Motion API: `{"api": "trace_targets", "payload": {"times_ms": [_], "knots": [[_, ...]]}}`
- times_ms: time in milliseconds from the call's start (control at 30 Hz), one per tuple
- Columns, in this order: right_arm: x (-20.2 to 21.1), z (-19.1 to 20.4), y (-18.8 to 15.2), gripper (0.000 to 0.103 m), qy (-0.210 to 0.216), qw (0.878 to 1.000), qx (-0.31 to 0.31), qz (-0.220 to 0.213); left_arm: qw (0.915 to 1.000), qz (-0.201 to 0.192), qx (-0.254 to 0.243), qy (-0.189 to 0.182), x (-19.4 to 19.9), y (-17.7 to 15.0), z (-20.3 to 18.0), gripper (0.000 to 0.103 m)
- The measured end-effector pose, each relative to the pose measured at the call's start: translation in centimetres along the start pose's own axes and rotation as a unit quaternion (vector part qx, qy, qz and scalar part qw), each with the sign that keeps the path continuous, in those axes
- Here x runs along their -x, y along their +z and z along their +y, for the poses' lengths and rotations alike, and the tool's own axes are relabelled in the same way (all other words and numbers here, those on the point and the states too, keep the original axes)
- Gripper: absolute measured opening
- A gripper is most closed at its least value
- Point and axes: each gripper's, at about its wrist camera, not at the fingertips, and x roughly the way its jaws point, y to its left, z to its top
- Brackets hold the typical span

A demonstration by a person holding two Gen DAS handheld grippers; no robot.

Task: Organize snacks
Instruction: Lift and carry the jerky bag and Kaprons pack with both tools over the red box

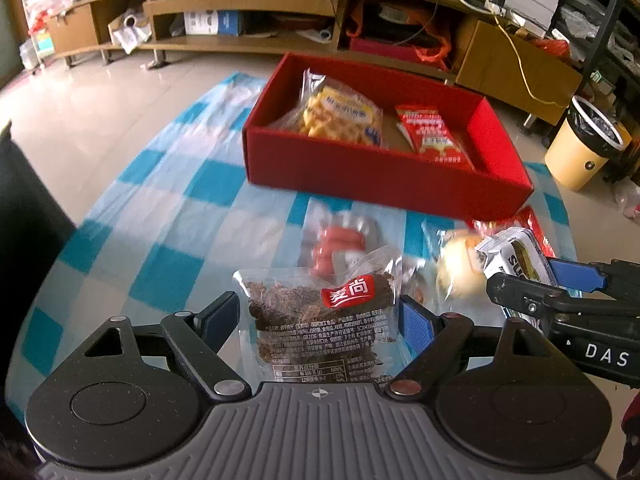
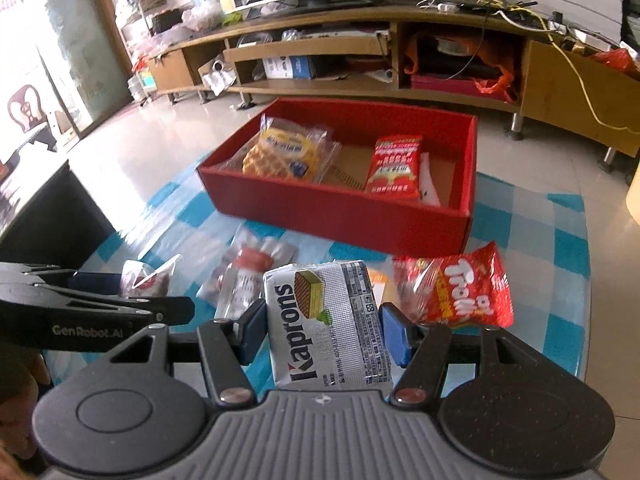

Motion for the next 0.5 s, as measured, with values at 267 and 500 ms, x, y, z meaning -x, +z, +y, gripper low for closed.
{"api": "trace_targets", "payload": {"times_ms": [267, 500], "knots": [[0.4, -1.1, 2.3, 0.06, -0.006, 0.999, -0.021, -0.026, 0.9998, -0.02, -0.008, -0.004, -0.1, 2.7, -0.7, 0.088], [0.5, -1.9, 4.0, 0.06, -0.011, 0.999, -0.033, -0.042, 0.9992, -0.033, -0.02, -0.003, -0.4, 4.9, -1.4, 0.088]]}}
